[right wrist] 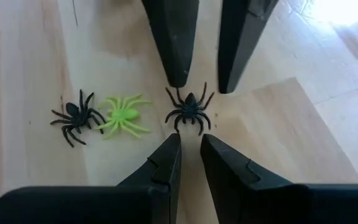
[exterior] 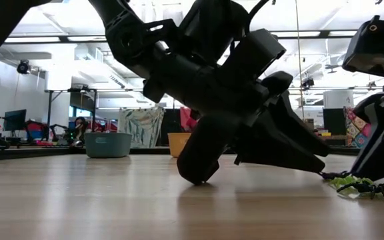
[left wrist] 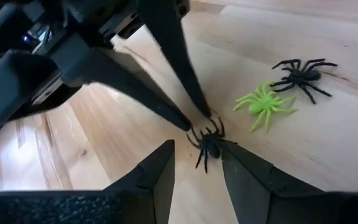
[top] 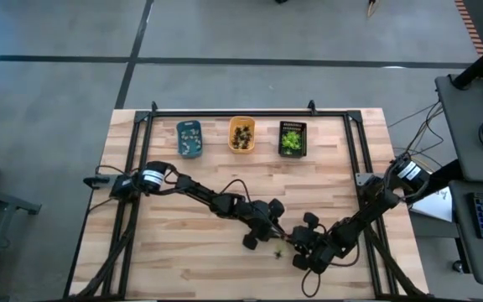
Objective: Sort Halloween decoration
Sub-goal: Put the black spider toy into the orange bin
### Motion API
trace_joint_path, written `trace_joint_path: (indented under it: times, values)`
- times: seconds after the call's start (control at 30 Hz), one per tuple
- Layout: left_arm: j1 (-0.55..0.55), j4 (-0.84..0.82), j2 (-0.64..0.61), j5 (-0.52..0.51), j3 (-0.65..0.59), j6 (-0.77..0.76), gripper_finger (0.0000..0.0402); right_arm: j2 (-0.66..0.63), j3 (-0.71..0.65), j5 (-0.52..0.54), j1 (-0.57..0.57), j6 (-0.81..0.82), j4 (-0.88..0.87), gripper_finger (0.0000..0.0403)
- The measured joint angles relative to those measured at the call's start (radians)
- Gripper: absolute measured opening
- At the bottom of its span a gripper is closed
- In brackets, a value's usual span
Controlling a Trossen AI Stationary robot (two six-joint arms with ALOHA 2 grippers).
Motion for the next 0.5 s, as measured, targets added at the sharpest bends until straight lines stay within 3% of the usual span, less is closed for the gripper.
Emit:
trace_joint_path:
  times: [0.3, 0.5]
  values:
    - [-0.004, -0.048, -0.019, 0.013, 0.001, 0.029, 0.0116, 0.0, 0.0, 0.004, 0.0, 0.02, -0.002, 0.0063]
    - [-0.006, -0.187, -0.083, -0.03, -0.005, 0.083, 0.0116, 0.0, 0.0, 0.005, 0.0, 0.022, -0.002, 0.0063]
